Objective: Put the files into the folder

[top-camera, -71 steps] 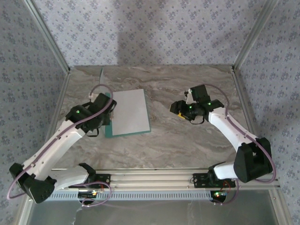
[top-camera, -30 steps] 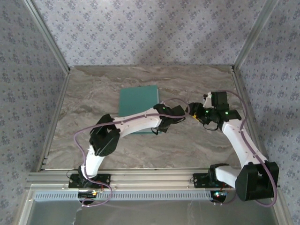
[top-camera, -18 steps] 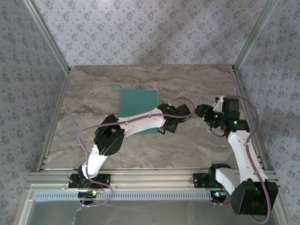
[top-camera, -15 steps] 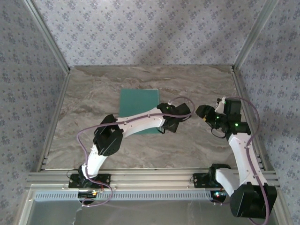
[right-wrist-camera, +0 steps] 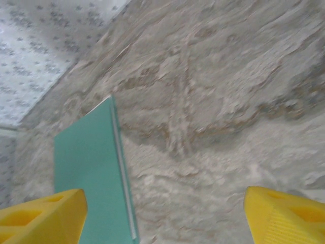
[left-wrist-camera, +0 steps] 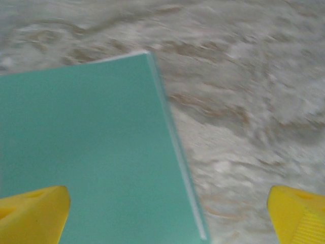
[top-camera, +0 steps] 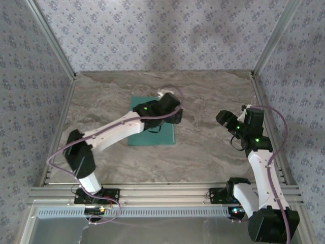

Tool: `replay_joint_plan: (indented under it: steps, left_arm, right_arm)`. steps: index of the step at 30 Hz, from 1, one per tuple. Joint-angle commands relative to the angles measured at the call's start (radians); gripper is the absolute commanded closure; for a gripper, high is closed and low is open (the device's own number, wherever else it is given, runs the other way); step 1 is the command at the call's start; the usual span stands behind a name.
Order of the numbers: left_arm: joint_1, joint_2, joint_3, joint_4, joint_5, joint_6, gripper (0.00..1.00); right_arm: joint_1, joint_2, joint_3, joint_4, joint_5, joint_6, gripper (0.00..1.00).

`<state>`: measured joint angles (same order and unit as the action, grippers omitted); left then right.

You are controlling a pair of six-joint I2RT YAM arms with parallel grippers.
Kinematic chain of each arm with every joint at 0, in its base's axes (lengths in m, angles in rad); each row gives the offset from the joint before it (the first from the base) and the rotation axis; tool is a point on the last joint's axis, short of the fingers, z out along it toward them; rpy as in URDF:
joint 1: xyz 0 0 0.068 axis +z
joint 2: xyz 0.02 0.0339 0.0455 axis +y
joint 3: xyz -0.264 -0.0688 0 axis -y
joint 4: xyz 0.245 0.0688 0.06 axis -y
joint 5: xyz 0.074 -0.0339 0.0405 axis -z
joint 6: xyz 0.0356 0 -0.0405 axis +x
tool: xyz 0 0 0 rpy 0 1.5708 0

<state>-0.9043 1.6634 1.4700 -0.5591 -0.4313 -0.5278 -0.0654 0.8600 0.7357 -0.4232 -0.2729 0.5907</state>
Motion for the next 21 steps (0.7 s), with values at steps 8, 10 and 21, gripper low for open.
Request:
replay_joint_plan:
  steps: [8, 10, 21]
  left_arm:
    - [0.370, -0.330, -0.496, 0.368, -0.297, 0.253, 0.00]
    - [0.469, -0.364, -0.595, 0.438, -0.297, 0.281, 0.00]
    - [0.840, -0.395, -1.023, 0.976, -0.008, 0.368, 0.00]
  right_arm:
    - [0.020, 0.093, -0.180, 0.421, 0.387, -0.199, 0.00]
    - [0.029, 0.153, -0.218, 0.539, 0.422, -0.277, 0.00]
    - [0.023, 0.515, -0.263, 0.931, 0.434, -0.498, 0.00]
